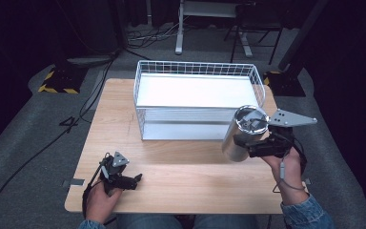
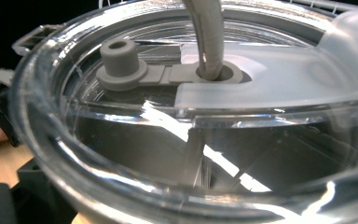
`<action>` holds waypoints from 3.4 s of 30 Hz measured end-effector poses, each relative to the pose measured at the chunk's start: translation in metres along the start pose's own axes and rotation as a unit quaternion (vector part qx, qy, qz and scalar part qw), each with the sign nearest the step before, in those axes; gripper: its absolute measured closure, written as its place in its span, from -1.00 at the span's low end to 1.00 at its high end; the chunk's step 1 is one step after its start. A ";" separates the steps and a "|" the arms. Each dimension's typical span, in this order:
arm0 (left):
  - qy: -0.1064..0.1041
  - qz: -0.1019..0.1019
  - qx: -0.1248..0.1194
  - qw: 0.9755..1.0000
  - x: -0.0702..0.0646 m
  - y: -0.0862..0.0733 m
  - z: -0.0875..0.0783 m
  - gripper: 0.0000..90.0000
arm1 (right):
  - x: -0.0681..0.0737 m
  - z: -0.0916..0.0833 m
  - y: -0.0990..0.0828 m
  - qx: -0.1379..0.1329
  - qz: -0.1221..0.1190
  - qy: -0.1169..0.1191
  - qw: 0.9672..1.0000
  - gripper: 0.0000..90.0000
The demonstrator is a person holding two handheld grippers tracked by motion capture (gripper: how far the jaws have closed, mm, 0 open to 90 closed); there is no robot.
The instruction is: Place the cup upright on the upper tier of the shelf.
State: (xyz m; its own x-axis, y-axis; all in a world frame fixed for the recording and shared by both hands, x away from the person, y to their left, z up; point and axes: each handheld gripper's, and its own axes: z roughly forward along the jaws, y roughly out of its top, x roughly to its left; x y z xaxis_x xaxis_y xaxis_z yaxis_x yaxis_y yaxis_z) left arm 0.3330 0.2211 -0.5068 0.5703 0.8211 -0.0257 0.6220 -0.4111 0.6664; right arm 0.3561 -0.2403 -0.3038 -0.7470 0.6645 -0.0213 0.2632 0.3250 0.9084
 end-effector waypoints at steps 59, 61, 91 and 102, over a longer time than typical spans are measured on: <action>0.002 -0.004 0.000 1.000 0.000 0.001 0.001 -0.99 | -0.054 0.092 0.146 -0.013 0.009 -0.030 0.999 -0.92; 0.002 -0.004 0.000 1.000 0.000 0.001 0.001 -0.99 | -0.057 0.097 0.148 -0.011 0.014 -0.030 0.999 -0.92; 0.001 -0.003 0.000 1.000 0.000 0.001 0.001 -0.99 | -0.067 0.147 0.150 0.017 0.040 -0.022 0.999 -0.92; 0.001 -0.004 0.000 1.000 0.000 0.001 0.001 -0.99 | -0.067 0.151 0.148 0.018 0.031 -0.030 0.999 -0.92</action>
State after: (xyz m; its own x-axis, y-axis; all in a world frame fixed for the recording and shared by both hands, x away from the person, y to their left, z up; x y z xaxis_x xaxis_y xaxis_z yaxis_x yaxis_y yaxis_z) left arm 0.3336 0.2202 -0.5068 0.5646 0.8249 -0.0287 0.6265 -0.4056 0.6656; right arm 0.5372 -0.1346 -0.2316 -0.6909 0.7229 0.0088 0.3310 0.3054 0.8928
